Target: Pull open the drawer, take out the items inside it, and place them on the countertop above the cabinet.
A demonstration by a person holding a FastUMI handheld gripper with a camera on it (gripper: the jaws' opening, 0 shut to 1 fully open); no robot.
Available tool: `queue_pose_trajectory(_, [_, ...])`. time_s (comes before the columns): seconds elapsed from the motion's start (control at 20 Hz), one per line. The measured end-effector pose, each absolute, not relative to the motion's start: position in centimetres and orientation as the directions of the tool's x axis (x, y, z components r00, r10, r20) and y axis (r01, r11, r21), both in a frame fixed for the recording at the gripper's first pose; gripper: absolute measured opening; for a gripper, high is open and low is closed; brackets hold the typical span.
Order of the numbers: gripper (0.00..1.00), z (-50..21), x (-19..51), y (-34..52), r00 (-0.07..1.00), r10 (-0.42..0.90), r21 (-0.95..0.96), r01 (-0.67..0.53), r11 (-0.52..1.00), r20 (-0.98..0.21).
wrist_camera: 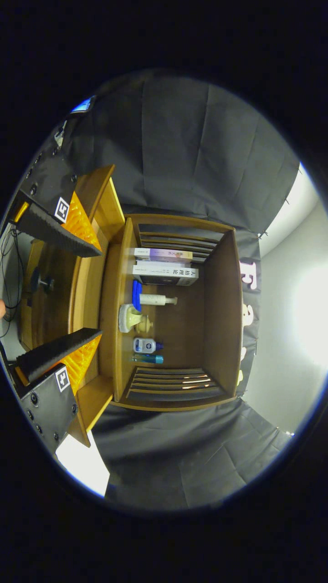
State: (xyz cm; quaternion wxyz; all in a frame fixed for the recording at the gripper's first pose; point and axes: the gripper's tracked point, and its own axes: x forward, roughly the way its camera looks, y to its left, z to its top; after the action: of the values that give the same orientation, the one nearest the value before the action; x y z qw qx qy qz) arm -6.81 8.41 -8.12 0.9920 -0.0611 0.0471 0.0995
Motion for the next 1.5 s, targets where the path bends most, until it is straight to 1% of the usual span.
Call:
queue_pose_trajectory(0.2, [0.98, -11.2, -8.1, 8.1, 0.972, 0.182, -0.093, -0.197, 0.976, -0.151])
queue_pose_trajectory(0.4, [0.98, -14.7, -8.1, 7.7, 0.964, 0.174, -0.117, -0.200, 0.973, -0.201])
queue_pose_trajectory(0.7, [0.98, -17.7, -7.2, 7.7, 0.955, 0.162, -0.110, -0.194, 0.975, -0.246])
queue_pose_trajectory(0.9, [0.98, -18.9, -5.9, 7.8, 0.948, 0.150, -0.068, -0.176, 0.982, -0.281])
queue_pose_trajectory(1.15, [0.95, -19.0, -5.4, 7.7, 0.959, 0.113, -0.072, -0.136, 0.988, -0.258])
queue_pose_trajectory(1.4, [0.95, -18.9, -3.5, 6.6, 0.963, 0.063, -0.054, -0.079, 0.995, -0.263])
queue_pose_trajectory(1.5, [0.96, -18.8, -3.2, 7.2, 0.966, 0.061, -0.058, -0.078, 0.995, -0.252])
